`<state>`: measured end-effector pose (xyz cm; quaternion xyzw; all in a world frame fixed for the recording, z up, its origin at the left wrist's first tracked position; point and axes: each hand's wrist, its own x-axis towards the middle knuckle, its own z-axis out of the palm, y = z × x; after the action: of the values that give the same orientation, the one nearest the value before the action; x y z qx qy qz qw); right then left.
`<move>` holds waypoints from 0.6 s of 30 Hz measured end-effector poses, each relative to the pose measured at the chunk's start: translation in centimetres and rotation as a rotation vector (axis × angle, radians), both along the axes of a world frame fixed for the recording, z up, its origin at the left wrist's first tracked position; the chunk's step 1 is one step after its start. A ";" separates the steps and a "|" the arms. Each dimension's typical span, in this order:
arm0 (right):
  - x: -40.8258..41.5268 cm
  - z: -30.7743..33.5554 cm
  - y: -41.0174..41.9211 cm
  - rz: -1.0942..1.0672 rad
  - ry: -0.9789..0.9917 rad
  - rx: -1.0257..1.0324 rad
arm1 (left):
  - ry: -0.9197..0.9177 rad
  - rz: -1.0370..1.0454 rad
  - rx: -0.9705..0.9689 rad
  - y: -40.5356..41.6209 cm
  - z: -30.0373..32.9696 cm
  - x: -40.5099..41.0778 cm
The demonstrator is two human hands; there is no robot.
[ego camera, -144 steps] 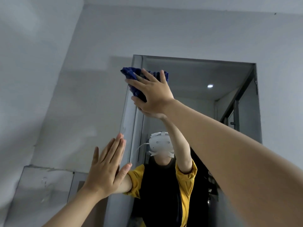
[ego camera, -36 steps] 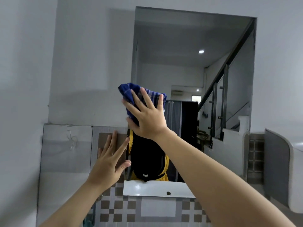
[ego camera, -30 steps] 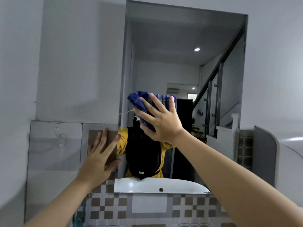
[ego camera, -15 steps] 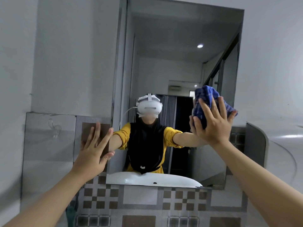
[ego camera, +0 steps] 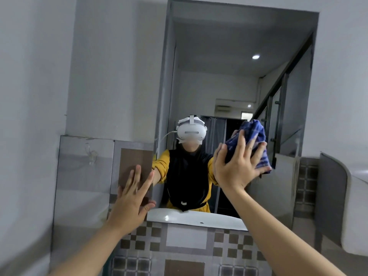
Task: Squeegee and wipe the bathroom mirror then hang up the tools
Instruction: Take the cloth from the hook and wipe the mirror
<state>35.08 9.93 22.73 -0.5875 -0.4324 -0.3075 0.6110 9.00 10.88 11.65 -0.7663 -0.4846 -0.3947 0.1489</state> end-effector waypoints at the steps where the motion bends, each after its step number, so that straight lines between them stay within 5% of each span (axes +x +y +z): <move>1: -1.4 0.3 0.3 0.014 -0.017 0.010 | -0.003 -0.008 0.005 0.0 -0.1 0.0; 10: -12.9 1.3 1.7 0.102 -0.549 0.025 | -0.027 -0.039 0.007 0.7 -0.5 -0.3; 18: -8.0 1.1 1.5 0.076 -0.971 -0.044 | -0.029 -0.024 0.018 0.7 -0.7 -0.3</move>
<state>27.08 11.41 23.86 -0.3726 -0.6950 -0.5144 0.3370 8.70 11.63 11.00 -0.7649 -0.4738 -0.4120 0.1440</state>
